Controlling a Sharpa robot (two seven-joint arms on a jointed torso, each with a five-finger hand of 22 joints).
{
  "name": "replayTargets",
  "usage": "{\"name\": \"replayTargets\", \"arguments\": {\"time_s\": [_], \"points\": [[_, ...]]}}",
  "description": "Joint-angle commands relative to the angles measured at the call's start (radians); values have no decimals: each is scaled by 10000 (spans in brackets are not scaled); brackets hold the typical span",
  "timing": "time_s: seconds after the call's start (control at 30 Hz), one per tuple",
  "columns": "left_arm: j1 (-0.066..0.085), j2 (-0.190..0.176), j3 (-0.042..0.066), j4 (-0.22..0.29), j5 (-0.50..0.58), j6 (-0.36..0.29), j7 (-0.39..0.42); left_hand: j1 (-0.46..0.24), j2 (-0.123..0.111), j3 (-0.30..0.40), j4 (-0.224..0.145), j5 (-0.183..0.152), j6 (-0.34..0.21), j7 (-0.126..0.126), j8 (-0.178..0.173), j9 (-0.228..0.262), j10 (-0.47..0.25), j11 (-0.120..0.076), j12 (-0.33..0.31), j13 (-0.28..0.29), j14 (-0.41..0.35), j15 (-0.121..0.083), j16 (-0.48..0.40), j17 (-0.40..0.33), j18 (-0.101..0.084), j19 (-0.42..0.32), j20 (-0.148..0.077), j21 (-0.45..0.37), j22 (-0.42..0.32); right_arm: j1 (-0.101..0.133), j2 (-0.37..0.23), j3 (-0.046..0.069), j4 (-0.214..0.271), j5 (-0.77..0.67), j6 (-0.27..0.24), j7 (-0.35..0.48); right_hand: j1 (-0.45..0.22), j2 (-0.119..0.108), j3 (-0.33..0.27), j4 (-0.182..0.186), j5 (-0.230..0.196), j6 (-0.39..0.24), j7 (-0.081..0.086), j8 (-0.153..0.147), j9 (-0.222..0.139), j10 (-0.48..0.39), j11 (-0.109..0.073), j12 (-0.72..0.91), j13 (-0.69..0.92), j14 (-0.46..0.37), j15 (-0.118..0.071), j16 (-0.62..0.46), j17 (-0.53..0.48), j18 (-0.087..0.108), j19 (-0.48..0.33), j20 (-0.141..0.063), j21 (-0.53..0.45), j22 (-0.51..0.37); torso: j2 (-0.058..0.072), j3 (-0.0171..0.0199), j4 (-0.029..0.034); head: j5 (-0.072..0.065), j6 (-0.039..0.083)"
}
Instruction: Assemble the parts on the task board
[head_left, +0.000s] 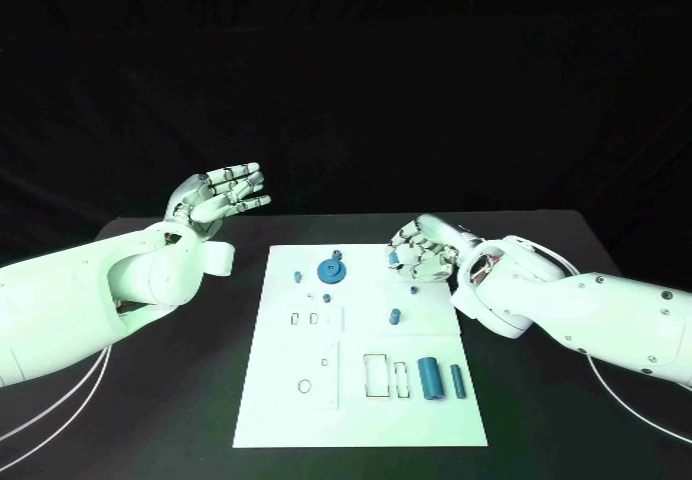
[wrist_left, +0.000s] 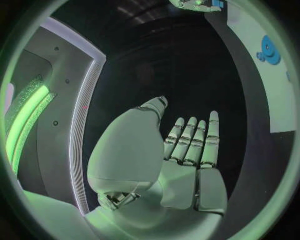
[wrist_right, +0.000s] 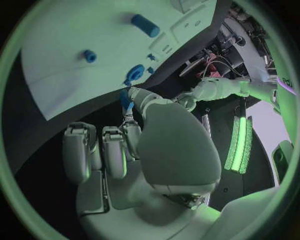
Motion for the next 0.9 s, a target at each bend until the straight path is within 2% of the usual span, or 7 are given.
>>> {"name": "replayTargets", "arguments": {"time_s": [0.03,0.1,0.2,0.43,0.53,0.73,0.9], "points": [[6,23,6,50,11,180,35,86,-21,3,-77,15,59,1144,-18,-10,43,0,24,14,-41,-11,-22,-9,-108,55,-26,-27,9,0,305,-5,149,-206,-48,-632,-89,73,82,10,-42,-66,-4,79,138,-82,2,-44,346,948,-66,41,2317,-205,274,-37,14,1814,-6,-23,-3,90,-24],[6,31,6,77,13,182,33,86,-21,3,-77,15,59,1144,-18,-10,43,0,24,14,-41,-11,-22,-9,-108,55,-26,-27,9,-36,555,-13,189,-278,-25,-663,-113,88,99,14,-38,-74,-7,87,143,-70,0,-36,357,946,-68,38,2308,-198,258,-39,-14,1797,-2,-27,-5,107,-13],[6,40,5,121,17,185,29,84,-19,5,-77,14,63,1145,-17,-10,41,0,24,14,-43,-11,-22,-14,-108,64,-26,-28,9,-112,859,-26,226,-415,-9,-732,-115,93,113,5,-24,-82,-10,92,146,-70,-3,-40,356,946,-70,38,2308,-195,252,-40,-25,1790,-12,-60,2,123,4],[7,41,0,244,22,180,9,83,-19,4,-76,13,63,1145,-17,-10,44,0,24,14,-45,-11,-22,-16,-108,52,-26,-30,8,-415,1484,-69,310,-701,-66,-1228,-125,83,135,-20,5,-90,-15,109,155,-87,-8,-68,330,938,-74,25,2273,-188,237,-43,-50,1775,5,-39,5,253,-28],[8,43,-1,282,22,179,4,83,-19,4,-76,13,63,1145,-17,-10,44,0,24,14,-45,-11,-22,-16,-108,52,-26,-30,8,-550,1711,-84,301,-774,1,-1478,-139,81,138,-20,11,-89,-14,116,159,-85,-7,-66,333,937,-75,24,2271,-187,235,-44,-54,1773,7,-19,-8,342,-71],[8,39,-3,370,22,183,-5,83,-19,4,-76,13,63,1145,-17,-10,44,0,24,14,-45,-11,-22,-16,-108,52,-26,-30,8,-788,1999,-117,254,-947,135,-1822,-214,55,139,-16,11,-102,-12,138,171,-96,-6,-90,314,938,-76,25,2276,-185,230,-47,-68,1768,3,-23,-19,439,-131],[8,39,-4,428,23,190,-5,69,-21,-2,-70,5,81,1144,-14,-9,64,-1,26,15,-47,-11,-22,-24,-108,58,-27,-33,8,-962,2229,-133,81,-1178,150,-2002,-252,46,140,-11,10,-109,-13,149,176,-88,-5,-85,323,934,-76,18,2257,-183,225,-48,-77,1763,11,-7,-19,447,-160]]}}
